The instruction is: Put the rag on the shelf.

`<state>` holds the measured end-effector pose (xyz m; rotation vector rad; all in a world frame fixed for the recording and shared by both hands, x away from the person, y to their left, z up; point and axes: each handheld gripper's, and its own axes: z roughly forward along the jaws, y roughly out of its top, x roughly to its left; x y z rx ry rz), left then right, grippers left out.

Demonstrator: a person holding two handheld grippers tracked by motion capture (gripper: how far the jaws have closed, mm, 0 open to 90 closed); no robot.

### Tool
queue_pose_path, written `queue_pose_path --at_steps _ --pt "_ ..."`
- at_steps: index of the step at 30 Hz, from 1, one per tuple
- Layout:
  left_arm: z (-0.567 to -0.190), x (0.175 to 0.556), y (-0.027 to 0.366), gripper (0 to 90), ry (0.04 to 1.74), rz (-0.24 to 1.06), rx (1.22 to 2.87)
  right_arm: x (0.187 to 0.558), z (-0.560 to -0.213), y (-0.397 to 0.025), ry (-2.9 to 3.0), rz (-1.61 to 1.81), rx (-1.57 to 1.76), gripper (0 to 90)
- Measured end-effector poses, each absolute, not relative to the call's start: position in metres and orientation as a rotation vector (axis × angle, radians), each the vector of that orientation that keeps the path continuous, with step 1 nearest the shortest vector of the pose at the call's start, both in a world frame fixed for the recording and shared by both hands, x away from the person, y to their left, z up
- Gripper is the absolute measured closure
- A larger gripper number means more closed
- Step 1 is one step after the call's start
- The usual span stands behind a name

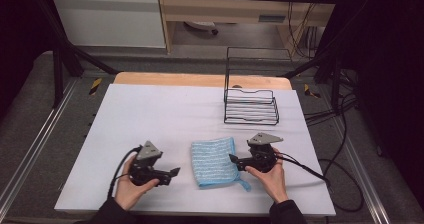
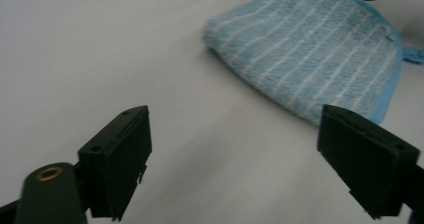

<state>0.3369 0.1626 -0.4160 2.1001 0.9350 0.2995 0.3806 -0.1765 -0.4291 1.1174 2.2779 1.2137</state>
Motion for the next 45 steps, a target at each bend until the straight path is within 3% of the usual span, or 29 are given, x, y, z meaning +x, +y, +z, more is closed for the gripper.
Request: queue_pose_path --at_steps 8,16,18,21,23,28,38,41,45 --pt "-0.428 0.332 0.11 39.8 0.974 0.18 2.13 0.377 -0.428 -0.18 2.257 1.227 1.13 15.6" --pt "-0.446 0.329 0.099 51.9 1.006 0.132 2.131 0.376 -0.43 -0.178 2.265 1.22 1.14 15.6" --pt "-0.447 0.329 0.099 61.3 1.013 0.105 2.123 0.376 -0.43 -0.179 2.259 1.22 1.142 15.6" --pt "-0.448 0.329 0.099 65.5 1.021 0.083 2.123 0.376 -0.43 -0.178 2.258 1.219 1.143 15.6" --pt "-0.448 0.33 0.1 79.0 1.033 0.051 2.104 0.376 -0.431 -0.178 2.263 1.219 1.15 15.6" --pt "-0.446 0.333 0.104 84.2 1.011 0.027 2.108 0.375 -0.43 -0.178 2.26 1.223 1.149 15.4" --pt "-0.436 0.339 0.127 84.2 0.966 0.032 2.192 0.371 -0.428 -0.18 2.267 1.239 1.152 13.8" --pt "-0.439 0.339 0.129 80.2 0.957 0.038 2.19 0.372 -0.429 -0.179 2.272 1.239 1.161 12.7" --pt "-0.432 0.339 0.133 66.4 0.931 0.096 2.191 0.373 -0.429 -0.179 2.278 1.242 1.168 11.2"
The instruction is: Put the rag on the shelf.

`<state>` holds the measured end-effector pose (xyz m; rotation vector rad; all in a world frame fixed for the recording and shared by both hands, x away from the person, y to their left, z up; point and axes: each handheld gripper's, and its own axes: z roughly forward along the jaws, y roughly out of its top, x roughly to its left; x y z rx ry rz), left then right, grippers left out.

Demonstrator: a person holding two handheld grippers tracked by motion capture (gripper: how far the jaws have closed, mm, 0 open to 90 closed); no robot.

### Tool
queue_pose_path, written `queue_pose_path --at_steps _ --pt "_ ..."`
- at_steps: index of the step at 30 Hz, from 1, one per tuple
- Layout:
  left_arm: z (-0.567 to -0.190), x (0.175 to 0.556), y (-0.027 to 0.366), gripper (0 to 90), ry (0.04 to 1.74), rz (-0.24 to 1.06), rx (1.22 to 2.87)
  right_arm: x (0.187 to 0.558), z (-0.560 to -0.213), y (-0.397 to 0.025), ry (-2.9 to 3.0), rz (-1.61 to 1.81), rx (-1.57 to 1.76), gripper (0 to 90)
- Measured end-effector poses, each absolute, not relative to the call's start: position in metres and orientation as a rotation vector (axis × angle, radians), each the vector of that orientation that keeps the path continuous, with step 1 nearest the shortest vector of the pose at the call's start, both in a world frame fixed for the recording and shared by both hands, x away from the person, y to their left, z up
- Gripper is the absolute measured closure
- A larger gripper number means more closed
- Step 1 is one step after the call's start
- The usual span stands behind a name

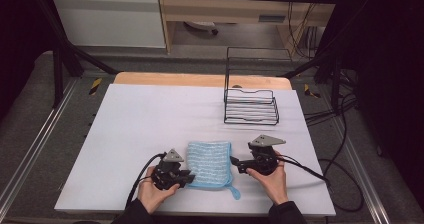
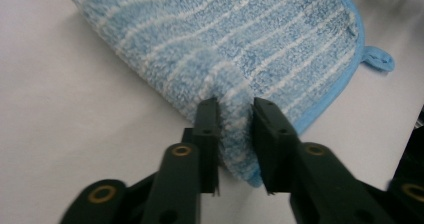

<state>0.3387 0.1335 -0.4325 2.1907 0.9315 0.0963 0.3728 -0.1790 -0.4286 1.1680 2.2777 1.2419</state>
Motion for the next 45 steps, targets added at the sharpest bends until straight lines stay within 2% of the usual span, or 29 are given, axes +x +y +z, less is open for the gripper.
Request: queue_pose_path --at_steps 3,7,12,14,18,20,23,25,28,32,37,45 --pt "-0.421 0.345 0.142 52.4 0.932 0.186 2.16 0.374 -0.426 -0.181 2.266 1.262 1.165 10.5" --pt "-0.41 0.363 0.148 36.6 0.943 0.241 2.099 0.377 -0.426 -0.181 2.263 1.275 1.166 9.1" --pt "-0.409 0.389 0.144 28.5 0.99 0.263 2.104 0.379 -0.427 -0.18 2.267 1.275 1.179 7.9" --pt "-0.413 0.402 0.139 25.5 1.036 0.235 2.097 0.379 -0.427 -0.18 2.267 1.273 1.175 7.7" --pt "-0.422 0.416 0.132 25.1 1.08 0.242 2.085 0.378 -0.426 -0.18 2.265 1.28 1.177 7.3" --pt "-0.426 0.421 0.129 27.4 1.089 0.265 2.093 0.378 -0.426 -0.18 2.265 1.278 1.174 7.1" --pt "-0.433 0.427 0.128 39.0 1.113 0.266 2.081 0.378 -0.426 -0.18 2.266 1.28 1.173 7.0" --pt "-0.436 0.43 0.13 41.8 1.127 0.239 2.071 0.378 -0.426 -0.18 2.266 1.28 1.172 7.2" --pt "-0.44 0.431 0.131 53.6 1.154 0.195 2.063 0.379 -0.427 -0.179 2.266 1.277 1.173 9.3" --pt "-0.445 0.429 0.129 63.3 1.155 0.173 2.062 0.381 -0.429 -0.177 2.263 1.304 1.173 15.2" --pt "-0.446 0.428 0.129 69.3 1.152 0.156 2.067 0.394 -0.427 -0.169 2.281 1.286 1.196 19.0" --pt "-0.447 0.428 0.13 72.2 1.134 0.146 2.082 0.423 -0.436 -0.155 2.318 1.288 1.264 30.3"
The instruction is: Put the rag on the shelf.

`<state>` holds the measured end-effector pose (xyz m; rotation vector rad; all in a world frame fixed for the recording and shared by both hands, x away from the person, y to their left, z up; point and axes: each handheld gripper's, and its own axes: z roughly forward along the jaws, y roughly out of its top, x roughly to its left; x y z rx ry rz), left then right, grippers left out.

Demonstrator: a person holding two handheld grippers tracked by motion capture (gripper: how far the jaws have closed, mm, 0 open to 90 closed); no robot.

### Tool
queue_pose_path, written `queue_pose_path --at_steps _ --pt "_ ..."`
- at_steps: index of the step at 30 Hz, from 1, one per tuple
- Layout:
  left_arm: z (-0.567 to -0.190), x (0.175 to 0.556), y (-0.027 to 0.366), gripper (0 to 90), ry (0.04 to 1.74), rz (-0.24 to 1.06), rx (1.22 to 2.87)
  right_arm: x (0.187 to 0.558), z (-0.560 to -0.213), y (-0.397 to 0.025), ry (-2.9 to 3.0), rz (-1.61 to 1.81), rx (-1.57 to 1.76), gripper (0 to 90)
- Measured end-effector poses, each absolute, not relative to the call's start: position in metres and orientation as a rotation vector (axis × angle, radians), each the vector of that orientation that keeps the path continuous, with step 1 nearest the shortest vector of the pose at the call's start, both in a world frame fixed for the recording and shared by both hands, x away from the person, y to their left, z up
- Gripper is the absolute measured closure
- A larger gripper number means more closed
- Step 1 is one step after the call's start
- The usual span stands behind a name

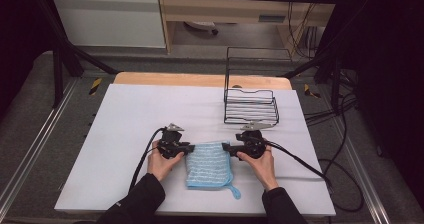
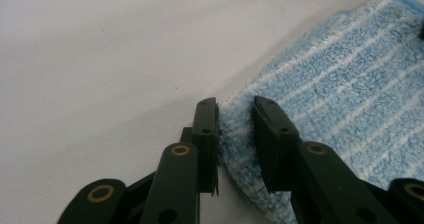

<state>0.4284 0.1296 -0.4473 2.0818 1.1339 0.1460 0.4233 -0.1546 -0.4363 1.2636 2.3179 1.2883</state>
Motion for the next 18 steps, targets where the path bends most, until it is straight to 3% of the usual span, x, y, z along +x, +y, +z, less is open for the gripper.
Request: queue_pose_path --at_steps 6,18 --pt "-0.448 0.428 0.128 72.9 1.126 0.156 2.085 0.43 -0.45 -0.149 2.369 1.263 1.274 44.6" --pt "-0.448 0.428 0.129 73.4 1.099 0.162 2.094 0.428 -0.457 -0.145 2.419 1.272 1.268 59.5"
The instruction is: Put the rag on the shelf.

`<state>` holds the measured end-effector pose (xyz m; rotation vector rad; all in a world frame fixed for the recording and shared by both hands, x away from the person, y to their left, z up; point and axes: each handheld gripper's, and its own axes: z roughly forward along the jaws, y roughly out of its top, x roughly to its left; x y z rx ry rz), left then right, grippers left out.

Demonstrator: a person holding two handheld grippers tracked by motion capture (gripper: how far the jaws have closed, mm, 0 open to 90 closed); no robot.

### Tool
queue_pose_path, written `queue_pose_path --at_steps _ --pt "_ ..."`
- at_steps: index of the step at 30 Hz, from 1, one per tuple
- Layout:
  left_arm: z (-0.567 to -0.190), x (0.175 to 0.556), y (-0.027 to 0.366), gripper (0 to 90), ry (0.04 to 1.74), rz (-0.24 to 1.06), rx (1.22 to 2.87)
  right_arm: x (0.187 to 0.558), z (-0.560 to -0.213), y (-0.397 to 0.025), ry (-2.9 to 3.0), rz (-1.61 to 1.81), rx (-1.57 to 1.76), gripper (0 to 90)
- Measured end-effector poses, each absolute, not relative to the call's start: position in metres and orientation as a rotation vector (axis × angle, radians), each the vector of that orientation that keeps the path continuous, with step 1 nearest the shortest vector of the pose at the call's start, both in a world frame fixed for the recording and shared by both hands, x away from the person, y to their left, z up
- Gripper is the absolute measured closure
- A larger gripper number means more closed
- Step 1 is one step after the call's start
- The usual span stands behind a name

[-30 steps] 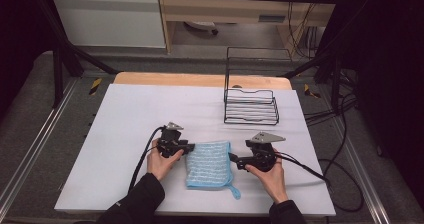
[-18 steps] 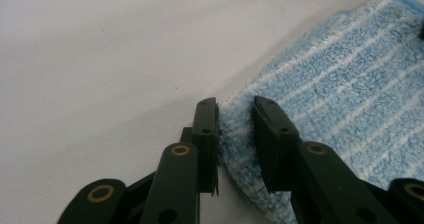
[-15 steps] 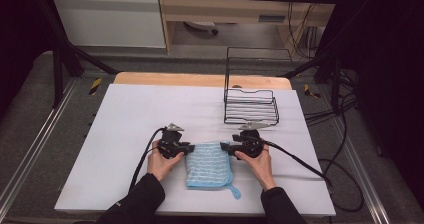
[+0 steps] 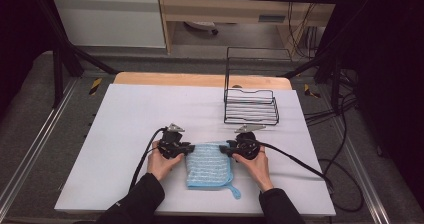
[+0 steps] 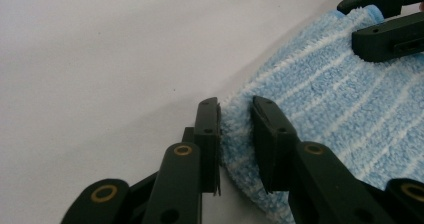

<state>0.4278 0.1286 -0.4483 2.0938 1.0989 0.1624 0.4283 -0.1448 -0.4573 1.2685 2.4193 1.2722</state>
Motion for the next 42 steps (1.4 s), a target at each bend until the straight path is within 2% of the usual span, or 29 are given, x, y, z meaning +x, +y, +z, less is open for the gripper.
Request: queue_pose_path --at_steps 10,14,42 --pt "-0.448 0.427 0.127 78.7 1.086 0.159 2.094 0.427 -0.457 -0.144 2.447 1.295 1.303 76.0" --pt "-0.447 0.427 0.129 80.3 1.085 0.149 2.084 0.427 -0.453 -0.145 2.453 1.304 1.323 79.7" --pt "-0.408 0.409 0.137 81.7 0.965 0.195 1.956 0.402 -0.411 -0.161 2.313 1.499 1.23 81.1"
